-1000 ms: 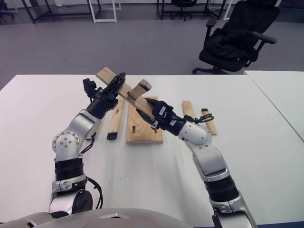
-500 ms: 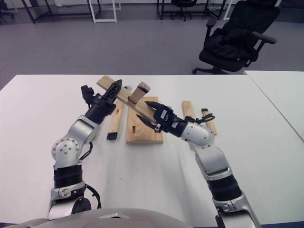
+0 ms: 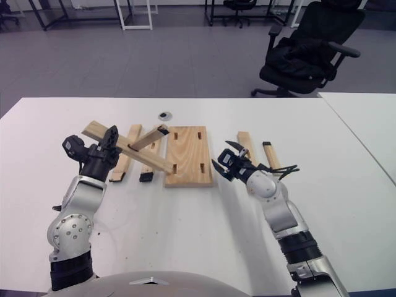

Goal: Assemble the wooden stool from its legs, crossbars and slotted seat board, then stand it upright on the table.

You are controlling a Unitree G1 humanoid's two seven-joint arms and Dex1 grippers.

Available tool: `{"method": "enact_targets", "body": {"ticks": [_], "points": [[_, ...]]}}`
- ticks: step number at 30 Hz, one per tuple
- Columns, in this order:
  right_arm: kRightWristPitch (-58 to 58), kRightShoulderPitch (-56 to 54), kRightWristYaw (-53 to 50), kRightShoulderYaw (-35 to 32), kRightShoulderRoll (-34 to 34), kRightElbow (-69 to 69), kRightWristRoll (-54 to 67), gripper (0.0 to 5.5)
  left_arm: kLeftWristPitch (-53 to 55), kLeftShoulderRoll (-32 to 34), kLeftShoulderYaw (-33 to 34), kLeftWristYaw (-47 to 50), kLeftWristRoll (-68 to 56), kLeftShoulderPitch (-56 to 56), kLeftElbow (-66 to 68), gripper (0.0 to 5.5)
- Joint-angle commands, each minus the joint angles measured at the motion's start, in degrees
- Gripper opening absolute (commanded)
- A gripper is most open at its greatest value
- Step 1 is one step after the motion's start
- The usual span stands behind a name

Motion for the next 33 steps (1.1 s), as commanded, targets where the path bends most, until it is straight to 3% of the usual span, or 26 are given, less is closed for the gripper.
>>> {"method": "enact_targets", "body": {"ticks": [1, 14, 20, 33], "points": [[-2.4, -2.0, -2.2, 2.5, -0.5, 3.3, -5.1, 3.95, -1.8, -4.5, -1.3, 1.8, 0.5, -0.6, 1.8, 1.02], [-7.3, -0.2, -1.9, 7.3, -0.2, 3.8, -11.4, 3.95, -1.9, -2.9, -6.4, 8.8, 3.0, 1.9, -1.5, 1.02], [-6.3, -0.4, -3.2, 6.4, 0.0, 4.3, -11.9, 3.95, 2.6, 2.4, -10.1, 11.4, 12.0, 2.2, -4.1, 1.02], [-6.3, -1.2, -4.4, 6.2, 1.5, 4.0, -12.7, 3.95, 4.5, 5.0, -22.9, 7.3, 31.8, -0.6, 7.8, 1.02]]}}
